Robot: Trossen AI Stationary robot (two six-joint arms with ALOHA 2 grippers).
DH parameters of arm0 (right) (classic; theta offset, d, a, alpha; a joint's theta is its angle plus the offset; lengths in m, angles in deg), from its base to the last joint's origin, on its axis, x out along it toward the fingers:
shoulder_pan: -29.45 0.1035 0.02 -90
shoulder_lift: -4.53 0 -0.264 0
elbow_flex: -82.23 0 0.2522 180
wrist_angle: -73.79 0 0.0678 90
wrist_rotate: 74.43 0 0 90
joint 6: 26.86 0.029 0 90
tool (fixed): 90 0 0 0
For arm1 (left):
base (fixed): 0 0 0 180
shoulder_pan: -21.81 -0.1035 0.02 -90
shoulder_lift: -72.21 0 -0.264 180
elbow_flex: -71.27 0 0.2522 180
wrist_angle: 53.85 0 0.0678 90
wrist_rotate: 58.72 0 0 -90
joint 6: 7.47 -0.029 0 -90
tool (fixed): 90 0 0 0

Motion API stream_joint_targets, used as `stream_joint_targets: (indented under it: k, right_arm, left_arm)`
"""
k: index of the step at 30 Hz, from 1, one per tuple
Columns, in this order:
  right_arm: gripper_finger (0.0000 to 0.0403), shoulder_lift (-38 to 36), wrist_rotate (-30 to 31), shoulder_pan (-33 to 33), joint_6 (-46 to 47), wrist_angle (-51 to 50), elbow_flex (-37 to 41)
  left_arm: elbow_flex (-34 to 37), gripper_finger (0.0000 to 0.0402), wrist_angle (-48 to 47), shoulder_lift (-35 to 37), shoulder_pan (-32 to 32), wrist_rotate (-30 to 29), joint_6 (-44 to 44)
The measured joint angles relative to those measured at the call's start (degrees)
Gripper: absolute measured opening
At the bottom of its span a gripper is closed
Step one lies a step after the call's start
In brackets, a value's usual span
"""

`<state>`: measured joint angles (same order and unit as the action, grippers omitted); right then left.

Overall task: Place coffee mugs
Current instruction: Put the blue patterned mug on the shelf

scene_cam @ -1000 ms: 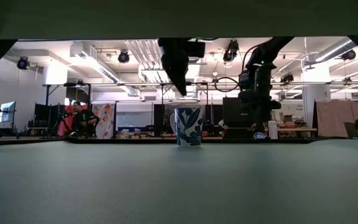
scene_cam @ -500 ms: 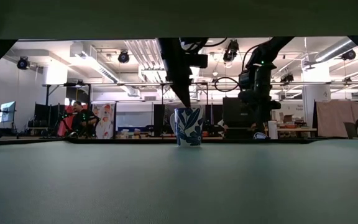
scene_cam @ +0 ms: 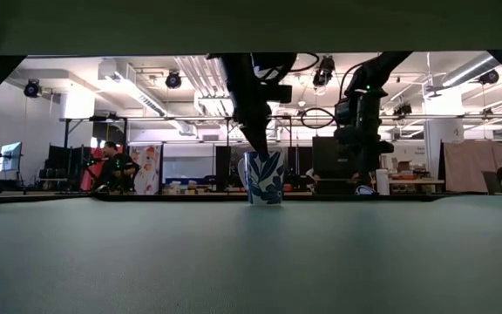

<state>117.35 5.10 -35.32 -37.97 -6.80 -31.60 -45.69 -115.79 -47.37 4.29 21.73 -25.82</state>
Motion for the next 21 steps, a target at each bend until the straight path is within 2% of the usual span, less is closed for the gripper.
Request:
stream_joint_targets:
  k: [9,15,21]
  right_arm:
    - [0.0082,0.0,0.0,0.0,-0.4,0.0,0.0]
    - [0.0082,0.0,0.0,0.0,-0.4,0.0,0.0]
    - [0.0082,0.0,0.0,0.0,-0.4,0.1,0.0]
  left_arm:
    - [0.2,0.0073,-0.5,-2.1,0.0,1.2,0.9]
    - [0.2,0.0013,-0.3,-2.1,-0.3,1.2,1.0]
    - [0.2,0.0008,-0.4,-2.1,-0.3,1.1,0.9]
